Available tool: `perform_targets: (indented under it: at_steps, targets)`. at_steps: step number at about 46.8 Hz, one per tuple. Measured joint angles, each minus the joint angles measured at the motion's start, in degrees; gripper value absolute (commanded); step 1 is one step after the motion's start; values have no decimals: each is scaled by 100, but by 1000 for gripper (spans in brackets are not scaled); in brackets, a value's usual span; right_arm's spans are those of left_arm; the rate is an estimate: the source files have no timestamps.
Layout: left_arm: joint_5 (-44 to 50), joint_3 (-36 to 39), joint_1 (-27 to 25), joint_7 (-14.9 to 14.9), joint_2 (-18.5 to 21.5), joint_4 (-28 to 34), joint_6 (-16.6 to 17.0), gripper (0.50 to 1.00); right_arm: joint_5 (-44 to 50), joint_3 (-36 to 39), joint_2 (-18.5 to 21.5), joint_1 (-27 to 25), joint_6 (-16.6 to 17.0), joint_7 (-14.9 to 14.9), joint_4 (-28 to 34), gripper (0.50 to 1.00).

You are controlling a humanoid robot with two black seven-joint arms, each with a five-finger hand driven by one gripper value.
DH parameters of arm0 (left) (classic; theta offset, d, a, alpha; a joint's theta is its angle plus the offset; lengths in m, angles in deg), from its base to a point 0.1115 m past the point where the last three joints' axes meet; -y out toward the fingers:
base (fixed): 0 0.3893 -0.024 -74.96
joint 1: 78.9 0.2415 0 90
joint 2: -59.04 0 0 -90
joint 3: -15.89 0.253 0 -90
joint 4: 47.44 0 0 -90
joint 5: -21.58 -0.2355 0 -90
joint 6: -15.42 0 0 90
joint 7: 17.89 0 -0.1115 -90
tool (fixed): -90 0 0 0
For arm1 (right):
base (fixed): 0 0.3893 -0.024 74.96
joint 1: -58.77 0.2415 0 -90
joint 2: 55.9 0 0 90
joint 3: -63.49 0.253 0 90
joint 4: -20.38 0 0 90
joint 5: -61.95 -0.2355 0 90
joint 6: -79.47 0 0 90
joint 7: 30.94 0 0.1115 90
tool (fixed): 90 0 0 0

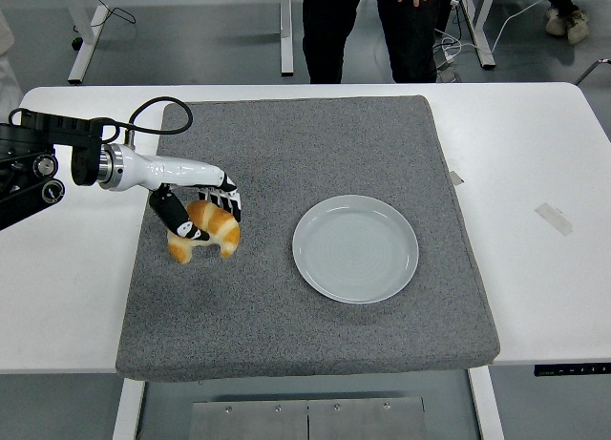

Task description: Place the bread on the plate

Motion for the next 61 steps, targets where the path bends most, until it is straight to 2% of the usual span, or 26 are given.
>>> perform_targets:
  at_steps: [6,12,32,55,61]
  targets:
    - [288,15,-140,-65,-42,7,64,500,0,0,0,3,0,0,0,1000]
    - [364,11,-335,-169,-314,13,114,500,0,1,0,4,0,0,0,1000]
    - [513,34,-678,-106,-1062,-29,437,500,0,1,0,3,0,0,0,1000]
    - [385,65,-670,-82,-2051,-768,642,500,0,-1,0,1,0,0,0,1000]
    - [361,442,-685,-99,-2271,-939,801,500,0,-1,0,2,0,0,0,1000]
